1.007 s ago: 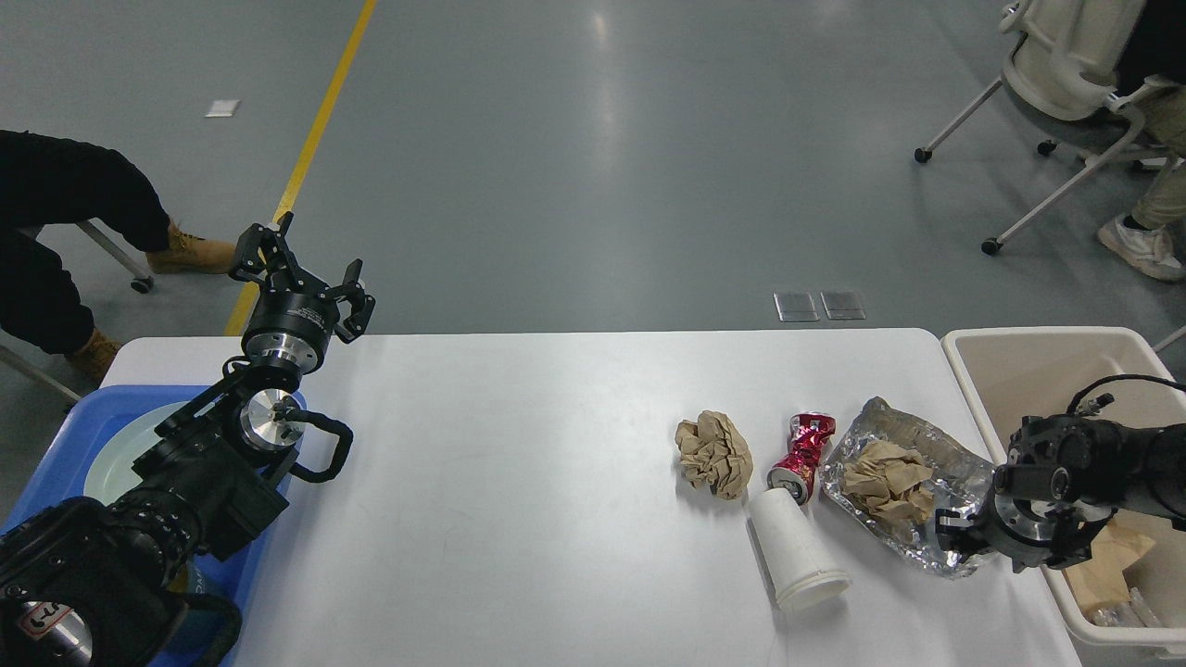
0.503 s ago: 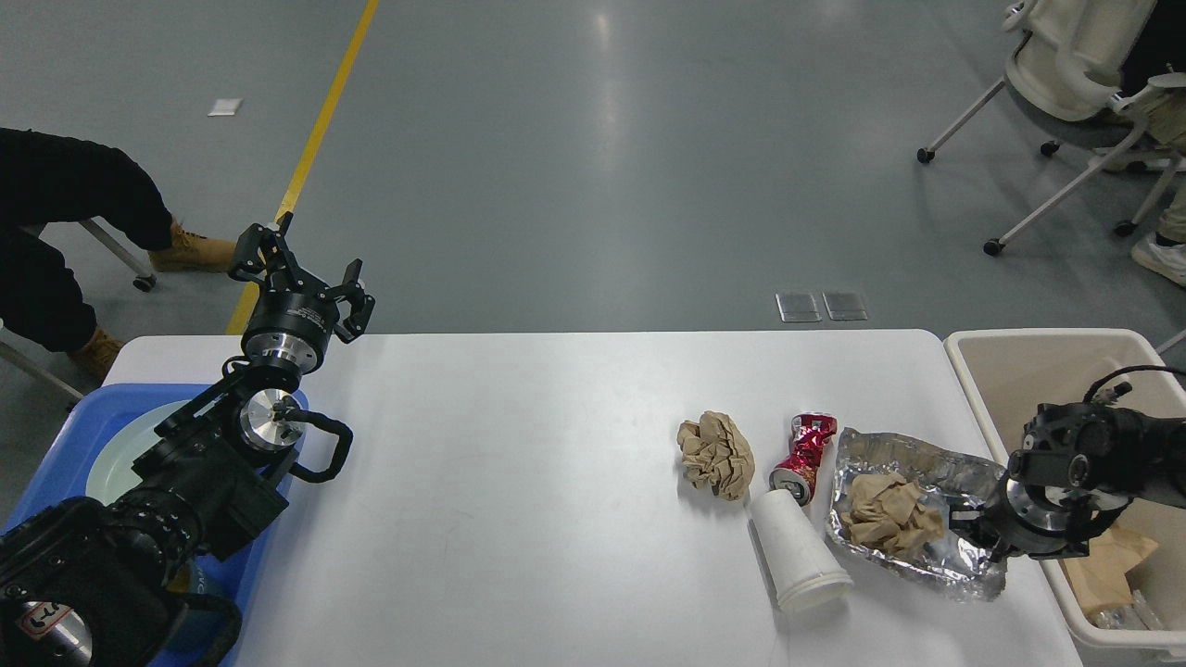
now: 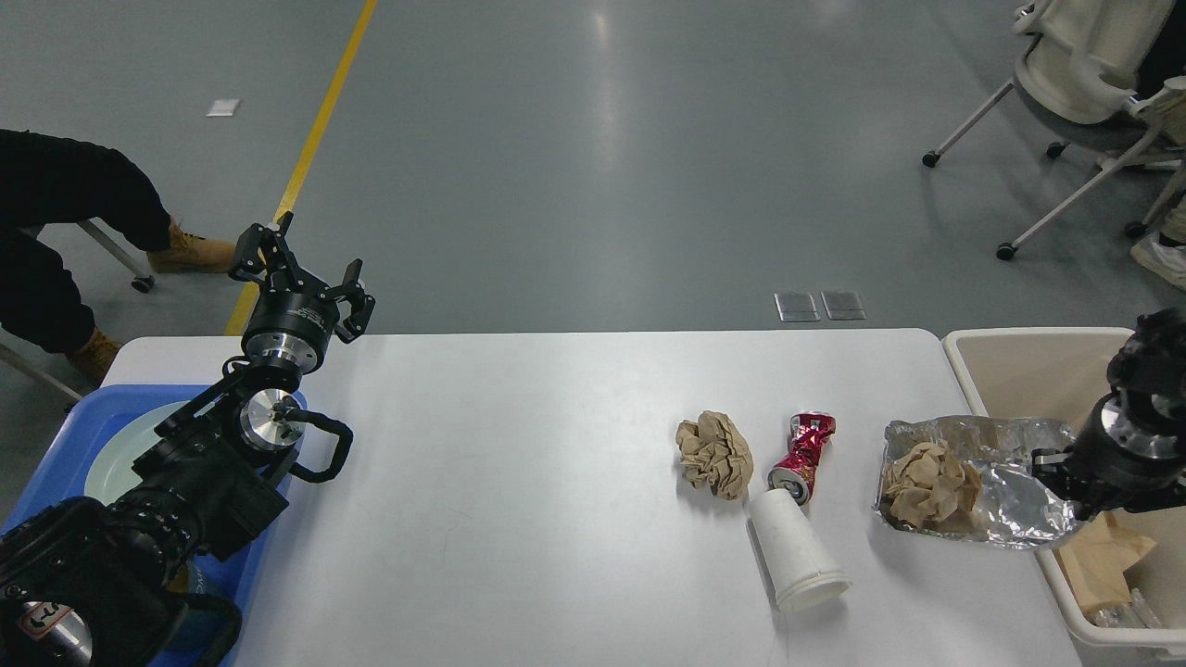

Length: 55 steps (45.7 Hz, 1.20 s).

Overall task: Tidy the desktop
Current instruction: 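Lift the foil wrapper up and over the white bin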

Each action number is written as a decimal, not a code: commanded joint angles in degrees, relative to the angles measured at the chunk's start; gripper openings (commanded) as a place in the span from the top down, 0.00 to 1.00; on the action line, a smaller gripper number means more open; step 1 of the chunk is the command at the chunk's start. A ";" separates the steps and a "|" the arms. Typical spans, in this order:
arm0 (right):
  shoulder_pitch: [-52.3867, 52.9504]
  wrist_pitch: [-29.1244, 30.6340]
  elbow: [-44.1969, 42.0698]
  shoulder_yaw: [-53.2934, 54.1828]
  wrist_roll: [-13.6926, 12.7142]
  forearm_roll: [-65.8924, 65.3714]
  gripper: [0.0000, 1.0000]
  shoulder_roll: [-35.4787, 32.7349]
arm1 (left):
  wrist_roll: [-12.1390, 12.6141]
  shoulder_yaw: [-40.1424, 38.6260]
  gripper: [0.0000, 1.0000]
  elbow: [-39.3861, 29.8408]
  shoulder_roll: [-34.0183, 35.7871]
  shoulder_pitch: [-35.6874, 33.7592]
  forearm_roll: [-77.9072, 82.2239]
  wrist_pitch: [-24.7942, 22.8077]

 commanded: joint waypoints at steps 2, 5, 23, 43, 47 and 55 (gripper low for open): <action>5.96 8.15 0.48 -0.66 -0.04 -1.27 1.00 -2.23 | 0.01 0.00 0.04 0.01 0.00 0.00 0.00 0.00; 8.59 11.40 1.01 -0.57 -0.04 -1.97 1.00 -3.19 | 0.01 0.00 0.04 0.01 0.00 0.00 0.00 0.00; 26.52 18.42 2.16 -0.66 -0.04 -3.47 1.00 -6.45 | 0.01 0.00 0.04 0.01 0.00 0.00 0.00 0.00; 39.27 18.42 4.70 -0.66 -0.04 -3.56 1.00 -5.04 | 0.01 0.00 0.04 0.01 0.00 0.00 0.00 0.00; 40.86 18.42 6.11 -0.75 -0.04 -3.56 1.00 -5.04 | 0.01 0.00 0.04 0.01 0.00 0.00 0.00 0.00; 41.12 18.42 4.97 -0.66 -0.13 -4.35 1.00 -5.22 | 0.01 0.00 0.04 0.01 0.00 0.00 0.00 0.00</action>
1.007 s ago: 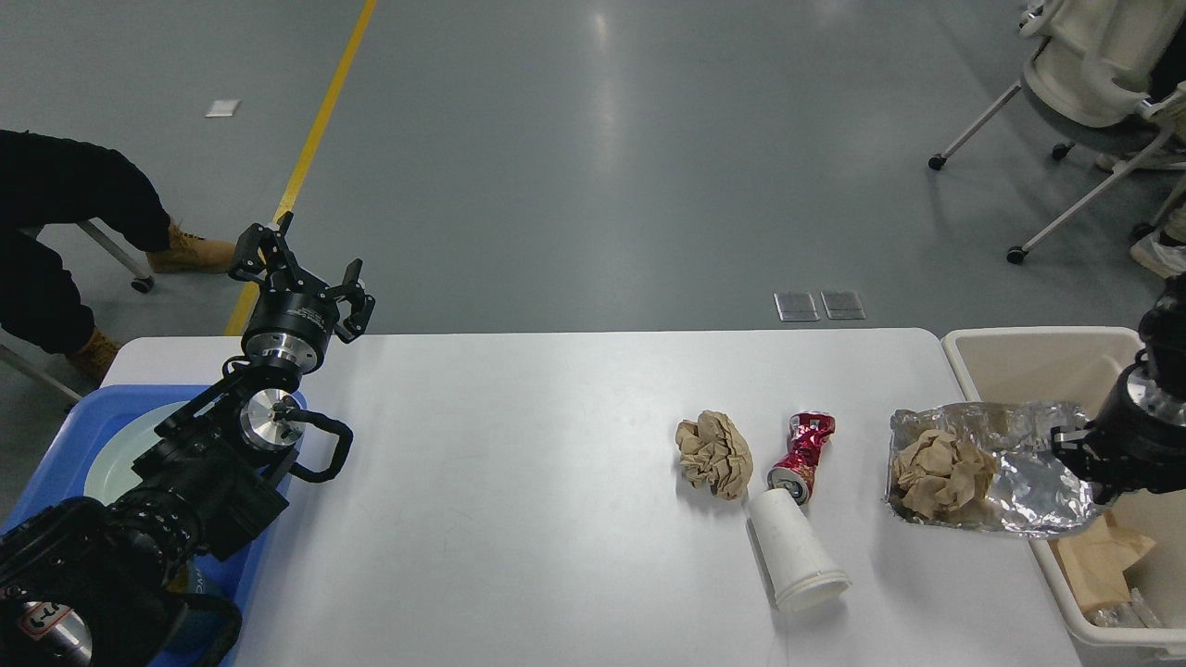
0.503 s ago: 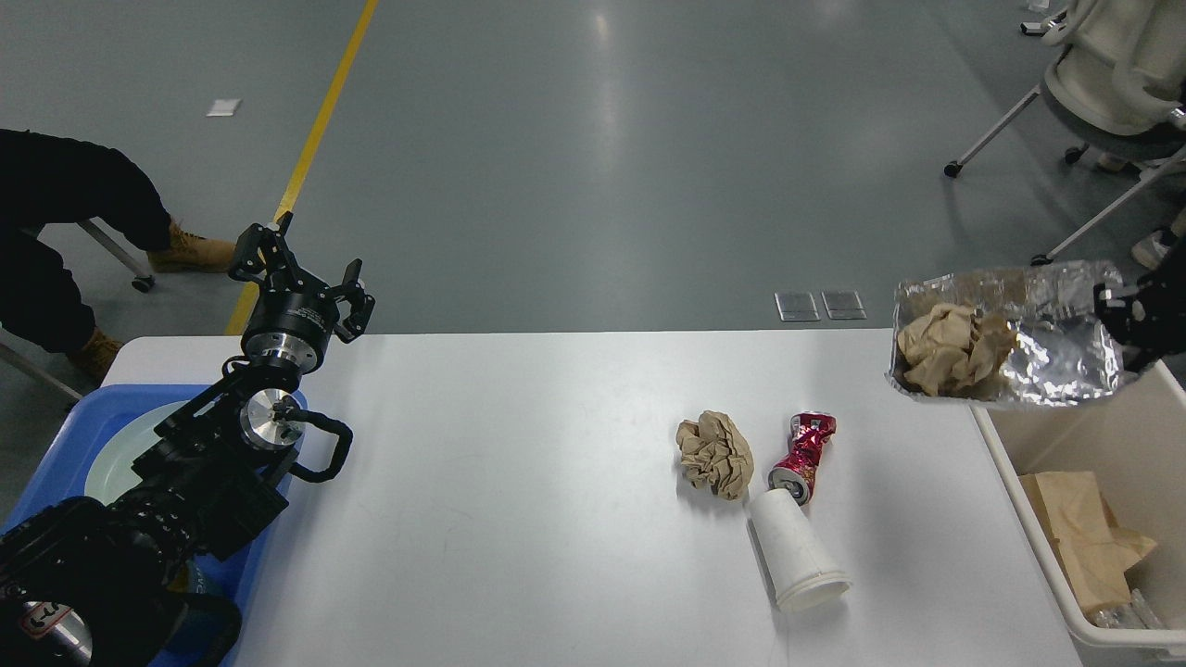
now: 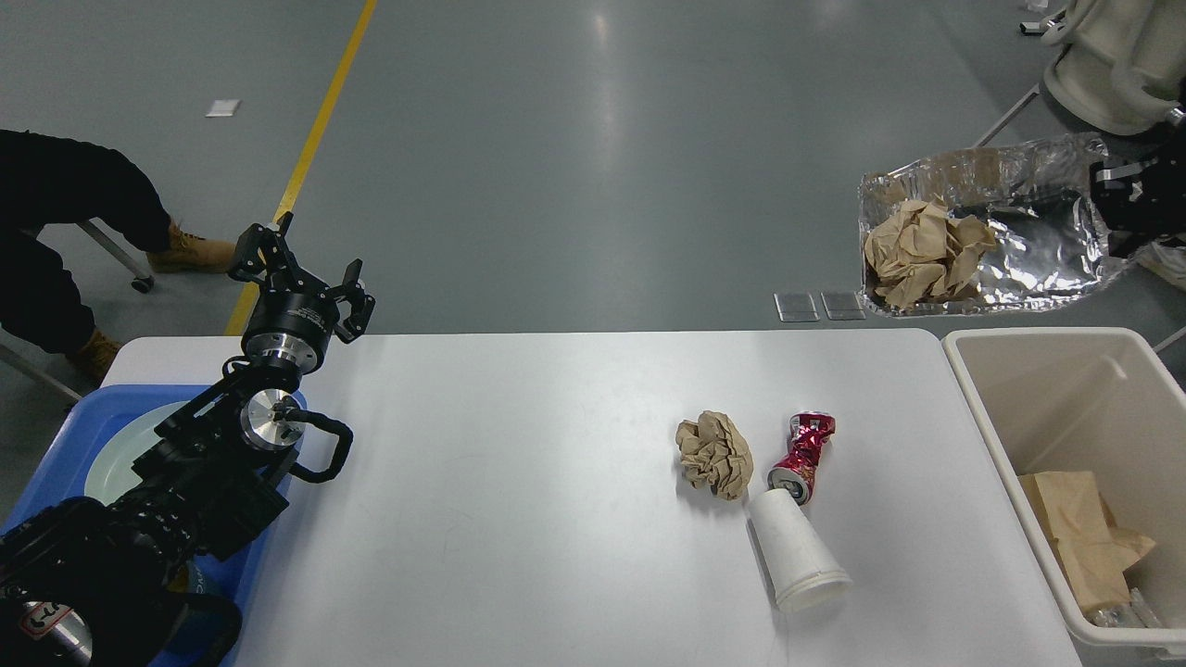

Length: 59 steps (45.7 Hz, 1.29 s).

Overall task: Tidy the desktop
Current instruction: 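Lift the foil wrapper up and over the white bin, then lower the foil wrapper into the bin and open the right gripper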

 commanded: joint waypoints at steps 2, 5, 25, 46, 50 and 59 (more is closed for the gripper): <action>-0.22 0.00 -1.73 -0.02 -0.08 -1.36 1.00 -0.17 | -0.08 0.00 0.04 0.00 0.00 0.00 0.00 0.00; -1.36 0.00 -4.37 -0.36 -0.08 -2.94 1.00 -0.34 | 0.01 0.00 0.04 0.00 0.00 0.00 0.00 0.00; -26.40 -5.50 -16.15 -7.93 -0.08 -8.13 1.00 -3.86 | -0.08 0.00 0.04 0.00 0.00 0.00 0.00 0.00; -55.40 -37.16 -22.12 -6.96 -0.08 -8.13 1.00 2.46 | -0.08 0.00 0.04 0.00 0.00 0.00 0.00 0.00; -61.55 -38.39 -25.99 -5.73 -0.08 -8.04 1.00 5.45 | -0.08 0.00 0.04 0.00 0.00 0.00 0.00 0.00; -72.02 -39.27 -34.34 -1.34 -0.17 -8.13 1.00 9.84 | 0.01 0.00 0.04 0.00 0.00 0.00 0.00 0.00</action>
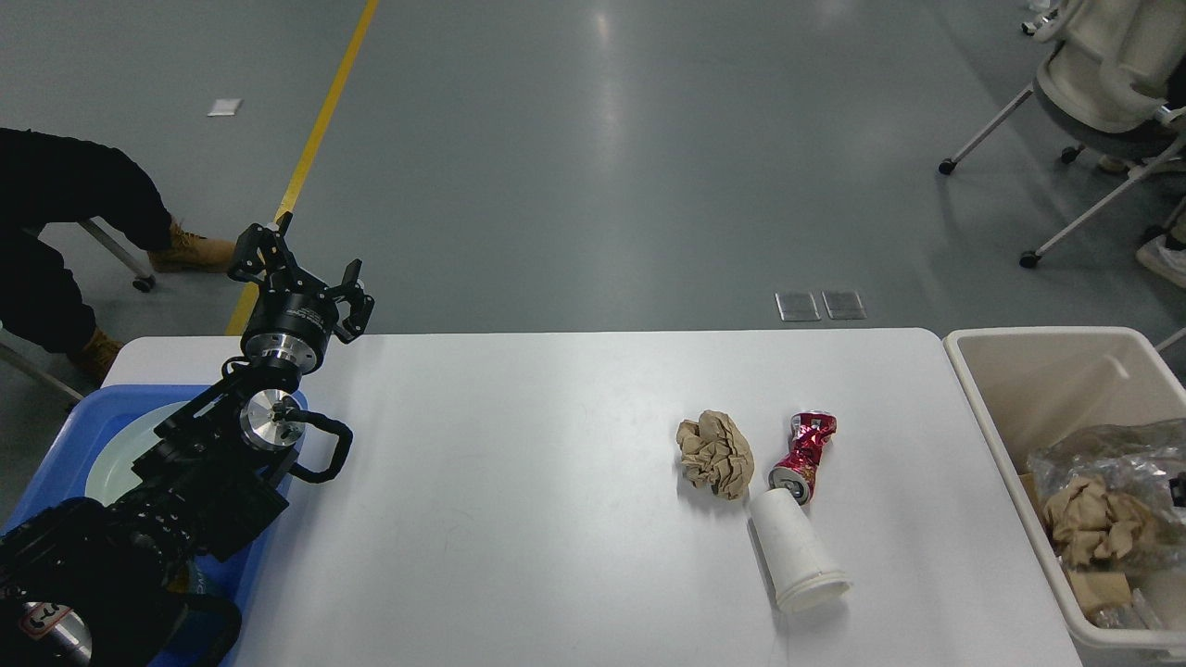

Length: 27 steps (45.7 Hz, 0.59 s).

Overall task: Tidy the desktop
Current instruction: 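Lower the foil wrapper into the bin and open the right gripper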

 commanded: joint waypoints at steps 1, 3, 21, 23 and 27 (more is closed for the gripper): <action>-6.11 -0.31 -4.98 2.36 -0.10 -0.07 1.00 2.93 | 0.02 0.00 0.04 0.00 0.00 0.00 0.00 0.00; -6.90 -0.31 -5.77 2.53 -0.10 -0.07 1.00 3.46 | 0.02 0.00 0.04 0.00 0.00 0.00 0.00 0.00; -10.15 -6.28 -6.30 7.36 0.08 1.08 0.12 4.78 | 0.02 0.00 0.04 0.00 0.00 0.00 0.00 0.00; -10.94 -6.28 -6.30 7.89 0.08 1.08 0.11 4.78 | 0.02 0.00 0.04 0.00 0.00 0.00 0.00 0.00; -11.21 -6.28 -6.30 8.34 0.08 1.08 0.04 4.69 | 0.01 0.00 0.04 0.00 0.00 0.00 0.00 0.00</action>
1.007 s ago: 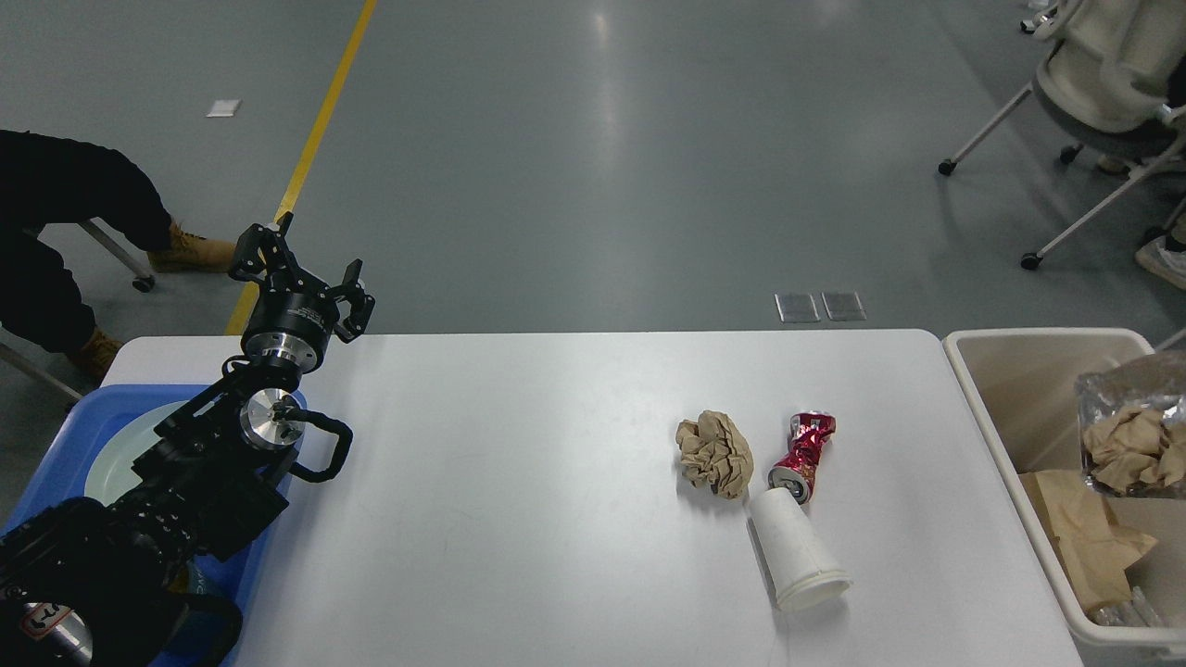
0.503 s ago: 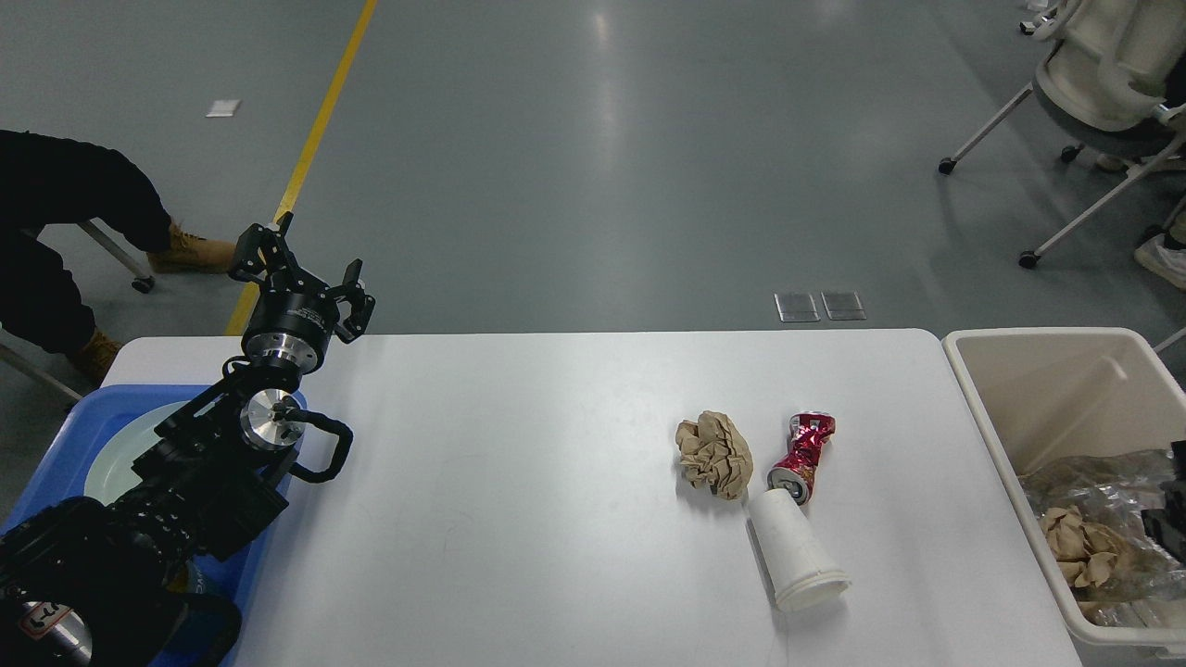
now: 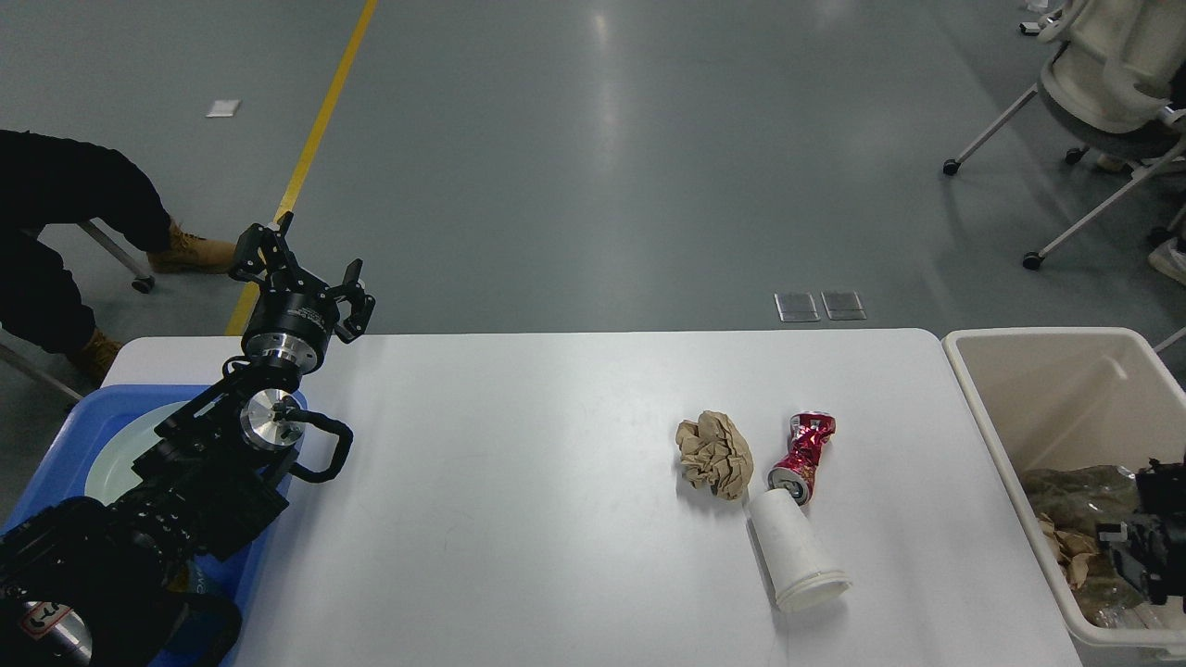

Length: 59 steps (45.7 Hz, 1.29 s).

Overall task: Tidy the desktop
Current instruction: 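Lower the foil wrapper into the bin and open the right gripper, then raise the right gripper and swing it toward the red can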

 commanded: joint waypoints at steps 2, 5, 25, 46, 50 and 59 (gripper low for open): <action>-0.64 -0.25 0.11 1.03 0.00 0.02 0.00 -0.21 | 0.02 0.00 0.04 0.00 0.00 0.00 0.00 0.00; -0.47 -0.16 0.11 1.11 0.00 0.02 0.00 -0.47 | 0.02 0.00 0.04 0.00 0.00 0.00 0.00 0.00; 16.83 5.28 13.89 1.82 -0.09 0.19 0.00 -9.25 | 0.02 0.00 0.04 0.00 0.00 0.00 0.00 0.00; 64.71 40.59 31.83 -9.43 0.18 0.55 0.00 -9.36 | 0.02 0.00 0.04 0.00 0.00 0.00 0.00 0.00; 72.37 45.00 34.30 -10.40 0.26 1.42 0.00 -4.52 | 0.02 0.00 0.04 0.00 0.00 0.00 0.00 0.00; 86.97 45.00 43.26 -8.82 0.35 9.76 0.00 6.02 | 0.02 0.00 0.04 0.00 0.00 0.00 0.00 0.00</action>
